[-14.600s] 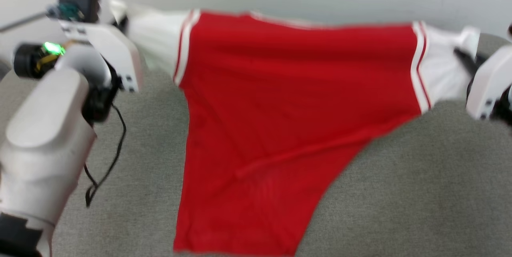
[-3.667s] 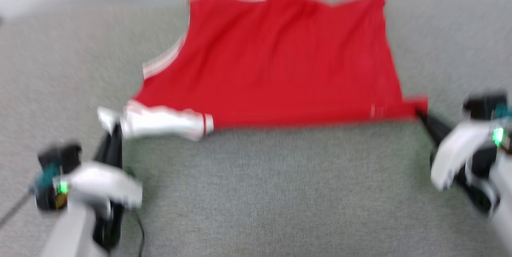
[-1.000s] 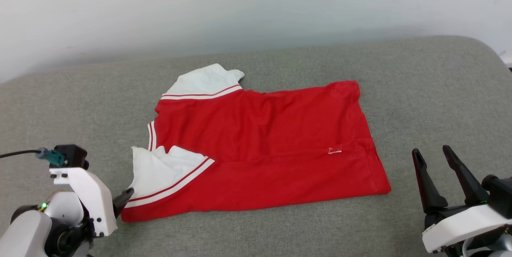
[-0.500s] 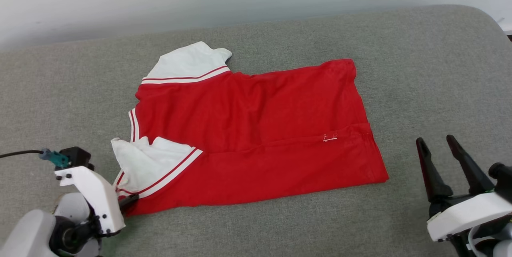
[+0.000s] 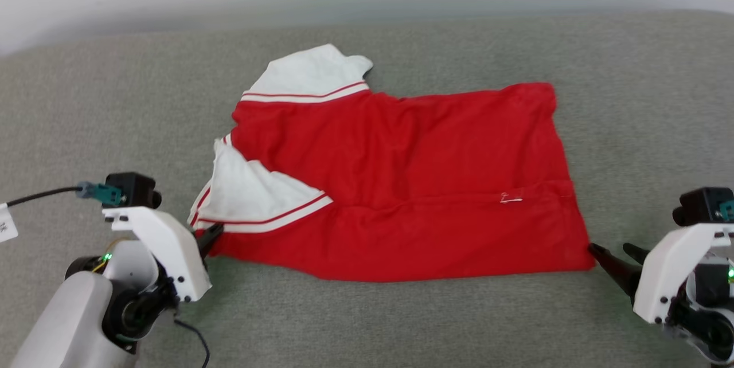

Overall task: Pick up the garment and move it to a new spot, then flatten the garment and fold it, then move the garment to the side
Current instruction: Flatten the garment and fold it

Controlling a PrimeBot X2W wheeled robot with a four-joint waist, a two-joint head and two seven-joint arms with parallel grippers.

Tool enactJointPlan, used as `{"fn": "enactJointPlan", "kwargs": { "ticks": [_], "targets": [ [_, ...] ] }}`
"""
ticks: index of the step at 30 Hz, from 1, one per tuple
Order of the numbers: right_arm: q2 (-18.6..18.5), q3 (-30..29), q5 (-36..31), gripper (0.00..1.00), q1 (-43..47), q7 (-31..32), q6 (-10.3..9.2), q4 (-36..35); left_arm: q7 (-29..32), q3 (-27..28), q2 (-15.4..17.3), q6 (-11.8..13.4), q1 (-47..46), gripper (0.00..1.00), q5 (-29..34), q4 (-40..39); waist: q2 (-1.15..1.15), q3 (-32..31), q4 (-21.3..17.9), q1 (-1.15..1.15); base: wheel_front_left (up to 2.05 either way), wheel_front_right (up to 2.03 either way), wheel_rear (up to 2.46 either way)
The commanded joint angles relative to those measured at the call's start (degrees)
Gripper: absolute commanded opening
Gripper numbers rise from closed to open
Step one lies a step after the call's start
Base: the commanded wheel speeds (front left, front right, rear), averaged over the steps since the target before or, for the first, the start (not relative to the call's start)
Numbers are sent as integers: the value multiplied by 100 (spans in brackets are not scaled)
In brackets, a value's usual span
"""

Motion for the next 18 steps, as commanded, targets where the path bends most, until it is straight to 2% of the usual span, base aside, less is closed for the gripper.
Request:
{"fn": "enactJointPlan", "kwargs": {
  "ticks": [1,10,12,13,18],
  "targets": [
    [28,7,62,100,-162,84,-2,60,-32,-28,-18,22,-110,0,70,-112,0,181,163,-1,0,0,0],
    [257,383,226,100,-711,538,-2,951,-72,-191,-139,157,-236,0,242,-619,0,522,391,-1,0,0,0],
    [283,521,321,27,-737,598,-1,1091,-100,-206,-156,169,-222,0,248,-636,0,543,413,-1,0,0,0],
    [295,563,387,0,-741,594,-1,1130,-105,-214,-165,172,-215,0,246,-628,0,544,423,-1,0,0,0],
    [95,682,476,0,-803,479,-1,1099,-132,-226,-182,145,-114,0,194,-545,0,427,411,-1,0,0,0]
  ]
}}
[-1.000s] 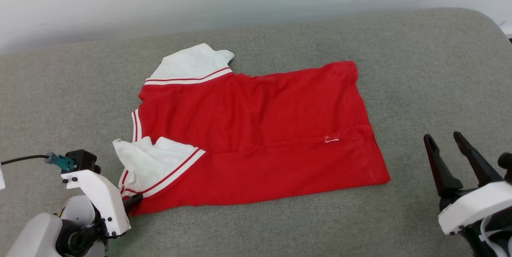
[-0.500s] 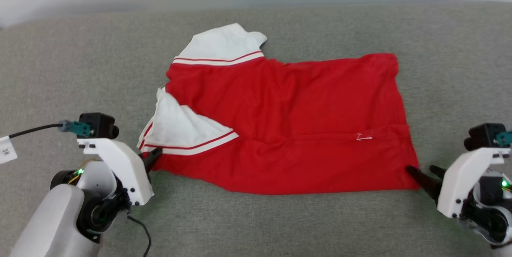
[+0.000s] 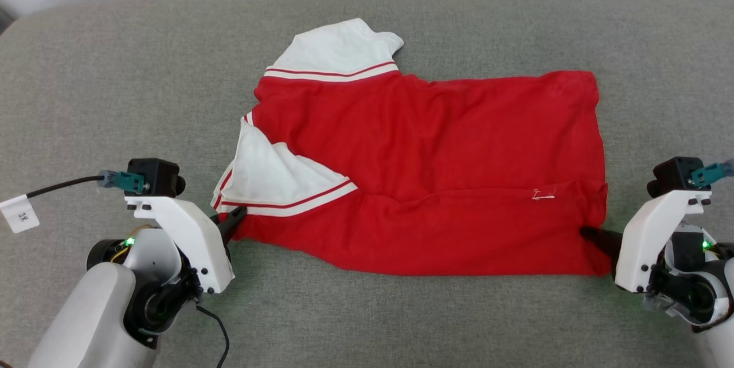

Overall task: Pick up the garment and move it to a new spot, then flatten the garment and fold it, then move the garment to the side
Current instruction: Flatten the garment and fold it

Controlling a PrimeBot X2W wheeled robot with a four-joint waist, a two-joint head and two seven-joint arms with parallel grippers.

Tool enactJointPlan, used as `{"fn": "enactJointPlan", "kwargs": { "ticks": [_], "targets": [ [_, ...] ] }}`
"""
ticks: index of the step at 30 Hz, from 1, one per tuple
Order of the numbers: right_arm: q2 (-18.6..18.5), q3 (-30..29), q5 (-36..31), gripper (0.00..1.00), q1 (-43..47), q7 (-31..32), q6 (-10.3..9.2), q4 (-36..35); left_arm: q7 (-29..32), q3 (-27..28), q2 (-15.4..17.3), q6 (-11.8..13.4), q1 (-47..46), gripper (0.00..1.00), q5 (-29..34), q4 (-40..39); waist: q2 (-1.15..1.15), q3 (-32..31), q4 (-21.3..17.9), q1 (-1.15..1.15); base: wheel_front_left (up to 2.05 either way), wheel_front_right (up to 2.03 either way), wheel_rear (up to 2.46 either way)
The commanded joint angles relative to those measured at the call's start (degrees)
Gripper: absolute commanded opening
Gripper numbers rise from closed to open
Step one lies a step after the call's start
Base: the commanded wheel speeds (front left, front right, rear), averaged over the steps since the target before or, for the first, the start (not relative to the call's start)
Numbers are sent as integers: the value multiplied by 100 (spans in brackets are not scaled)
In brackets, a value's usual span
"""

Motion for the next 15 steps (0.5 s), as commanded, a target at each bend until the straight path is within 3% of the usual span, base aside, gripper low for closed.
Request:
{"fn": "enactJointPlan", "kwargs": {
  "ticks": [1,9,15],
  "targets": [
    [33,155,20,0,132,33,0,115,-73,14,-21,7,56,0,-16,13,0,-77,-12,-1,0,0,0],
    [-145,465,98,0,224,-192,0,-168,-223,32,-98,58,348,0,-89,184,0,-742,-74,-1,0,0,0],
    [-151,693,255,0,563,-336,0,-259,-373,103,-70,264,887,0,-132,111,0,-1373,-90,-1,0,0,0]
  ]
}}
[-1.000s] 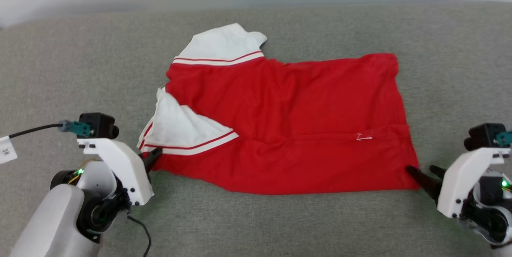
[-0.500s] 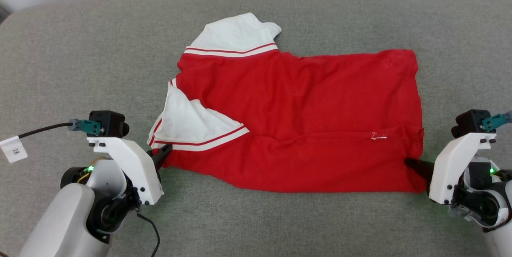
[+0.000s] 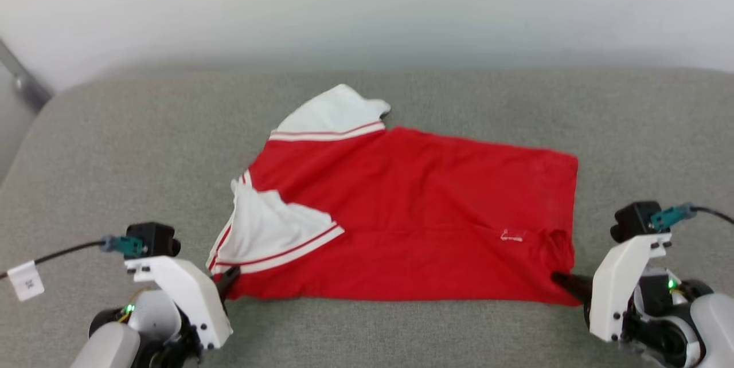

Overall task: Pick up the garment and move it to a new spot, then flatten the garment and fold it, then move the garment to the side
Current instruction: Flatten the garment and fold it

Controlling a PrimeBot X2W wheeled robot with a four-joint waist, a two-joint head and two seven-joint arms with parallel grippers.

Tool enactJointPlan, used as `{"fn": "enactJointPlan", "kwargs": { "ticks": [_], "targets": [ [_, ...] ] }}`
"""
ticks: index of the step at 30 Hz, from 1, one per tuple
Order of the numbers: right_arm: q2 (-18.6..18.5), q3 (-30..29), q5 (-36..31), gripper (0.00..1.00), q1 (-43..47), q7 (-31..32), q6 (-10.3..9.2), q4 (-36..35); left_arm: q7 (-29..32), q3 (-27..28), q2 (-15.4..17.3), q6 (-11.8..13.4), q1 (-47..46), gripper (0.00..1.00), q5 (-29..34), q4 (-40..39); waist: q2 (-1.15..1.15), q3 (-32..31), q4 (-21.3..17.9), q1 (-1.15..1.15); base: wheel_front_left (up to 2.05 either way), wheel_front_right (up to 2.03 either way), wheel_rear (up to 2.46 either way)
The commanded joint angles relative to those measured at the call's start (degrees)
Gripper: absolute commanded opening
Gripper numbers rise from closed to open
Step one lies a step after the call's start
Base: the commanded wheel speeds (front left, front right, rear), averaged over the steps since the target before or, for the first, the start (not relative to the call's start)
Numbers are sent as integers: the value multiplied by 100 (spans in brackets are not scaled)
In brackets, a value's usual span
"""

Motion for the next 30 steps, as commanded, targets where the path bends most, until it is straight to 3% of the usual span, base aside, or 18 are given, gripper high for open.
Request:
{"fn": "enactJointPlan", "kwargs": {
  "ticks": [1,8,13,14,15,16,17,18,30],
  "targets": [
    [-36,37,52,0,188,-27,0,-19,-54,50,32,76,214,0,-43,-86,0,-402,-7,0,0,0,0],
    [-116,-26,135,0,736,-5,0,-194,-20,162,165,386,1087,0,-160,-632,0,-742,33,0,0,0,0],
    [-41,-223,84,0,1062,-101,0,-170,51,151,165,428,1363,0,-263,-737,0,-770,43,0,0,0,0],
    [-19,-246,60,19,1108,-148,0,-157,-1,158,145,404,1350,0,-265,-707,0,-757,32,0,0,0,0],
    [19,-288,55,53,1137,-207,0,-126,-62,181,107,391,1305,0,-268,-657,0,-741,20,0,0,0,0],
    [26,-307,-10,100,1156,-306,0,-112,-98,172,77,378,1266,18,-267,-580,0,-726,11,0,0,0,0],
    [31,-314,-62,100,1162,-440,0,-102,-129,161,57,362,1225,64,-252,-497,0,-706,-6,0,0,0,0],
    [50,-324,-122,100,1168,-572,0,-75,-201,181,19,349,1163,100,-244,-430,0,-687,-26,0,0,0,0],
    [498,-735,-1344,100,1208,-2848,-1,-743,-1619,448,50,538,409,100,543,-156,0,-533,-508,0,0,0,0]
  ]
}}
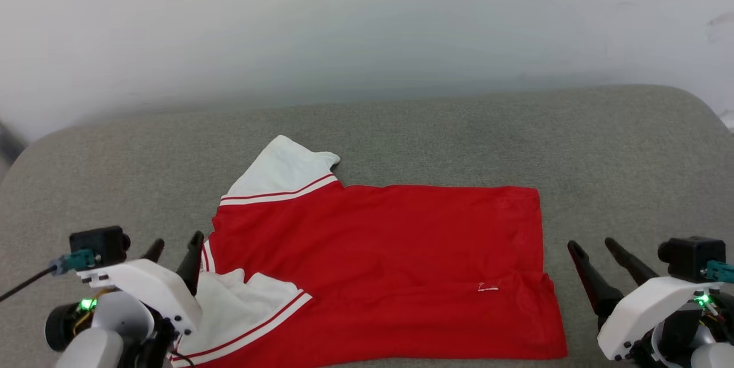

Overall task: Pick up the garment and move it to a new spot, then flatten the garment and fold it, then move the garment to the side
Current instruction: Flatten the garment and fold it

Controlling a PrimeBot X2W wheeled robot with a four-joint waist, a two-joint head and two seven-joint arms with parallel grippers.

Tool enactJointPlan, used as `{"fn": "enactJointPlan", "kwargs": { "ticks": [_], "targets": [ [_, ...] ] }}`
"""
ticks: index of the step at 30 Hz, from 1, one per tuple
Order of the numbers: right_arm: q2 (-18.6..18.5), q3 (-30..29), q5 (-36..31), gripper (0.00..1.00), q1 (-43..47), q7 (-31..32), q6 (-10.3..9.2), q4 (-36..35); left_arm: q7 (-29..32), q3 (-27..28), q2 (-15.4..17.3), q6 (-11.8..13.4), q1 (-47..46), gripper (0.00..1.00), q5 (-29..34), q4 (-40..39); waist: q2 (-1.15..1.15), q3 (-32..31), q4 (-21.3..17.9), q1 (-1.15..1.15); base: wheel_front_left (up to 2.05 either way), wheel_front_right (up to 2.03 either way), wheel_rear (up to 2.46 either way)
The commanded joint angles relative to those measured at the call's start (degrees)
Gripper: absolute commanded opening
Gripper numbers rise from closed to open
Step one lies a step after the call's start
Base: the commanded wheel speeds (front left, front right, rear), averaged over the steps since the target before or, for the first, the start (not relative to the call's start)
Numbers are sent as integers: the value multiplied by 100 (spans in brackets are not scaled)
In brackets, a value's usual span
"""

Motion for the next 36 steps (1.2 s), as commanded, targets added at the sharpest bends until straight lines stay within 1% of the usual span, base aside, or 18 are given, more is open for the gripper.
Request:
{"fn": "enactJointPlan", "kwargs": {
  "ticks": [1,7,11,14,17,22,25,27,28,31,33,36],
  "targets": [
    [123,-107,-206,100,36,-215,-1,-159,-238,38,41,53,-244,100,179,23,0,144,-157,1,0,0,0],
    [398,-361,-735,100,-284,-828,-1,-721,-673,58,24,99,-1231,100,548,167,0,876,-489,1,0,0,0],
    [526,-429,-888,100,-549,-1087,-1,-1051,-624,2,75,62,-1974,100,705,293,0,1519,-708,1,0,0,0],
    [605,-427,-933,100,-741,-1218,-1,-1209,-432,-58,161,-91,-2539,100,737,463,0,1947,-839,1,0,0,0],
    [651,-387,-947,100,-901,-1301,-1,-1324,-121,-91,278,-375,-3141,100,605,660,0,2299,-961,1,0,0,0],
    [740,-321,-913,100,-1055,-1349,-1,-1377,773,-182,543,-803,-3979,100,343,1121,0,2711,-1156,1,0,0,0],
    [805,-264,-870,100,-1083,-1372,-1,-1329,1598,-313,788,-965,-4320,100,215,1375,0,2885,-1279,1,0,0,0],
    [838,-254,-829,100,-1092,-1395,-2,-1264,2203,-374,968,-1010,-4506,100,107,1493,0,2971,-1343,1,0,0,0],
    [838,-254,-829,100,-1092,-1395,-2,-1264,2203,-374,968,-1010,-4506,100,107,1493,0,2971,-1343,1,0,0,0],
    [880,-215,-785,100,-1111,-1432,-2,-1176,3013,-413,1175,-927,-4648,100,-56,1574,0,3077,-1420,1,0,0,0],
    [902,-178,-749,100,-1125,-1448,-1,-1112,3504,-465,1337,-828,-4699,100,-88,1544,0,3142,-1470,1,0,0,0],
    [900,-127,-688,100,-1176,-1477,-2,-1038,4251,-578,1486,-600,-4554,100,-150,1555,0,3234,-1529,1,0,0,0]
  ]
}}
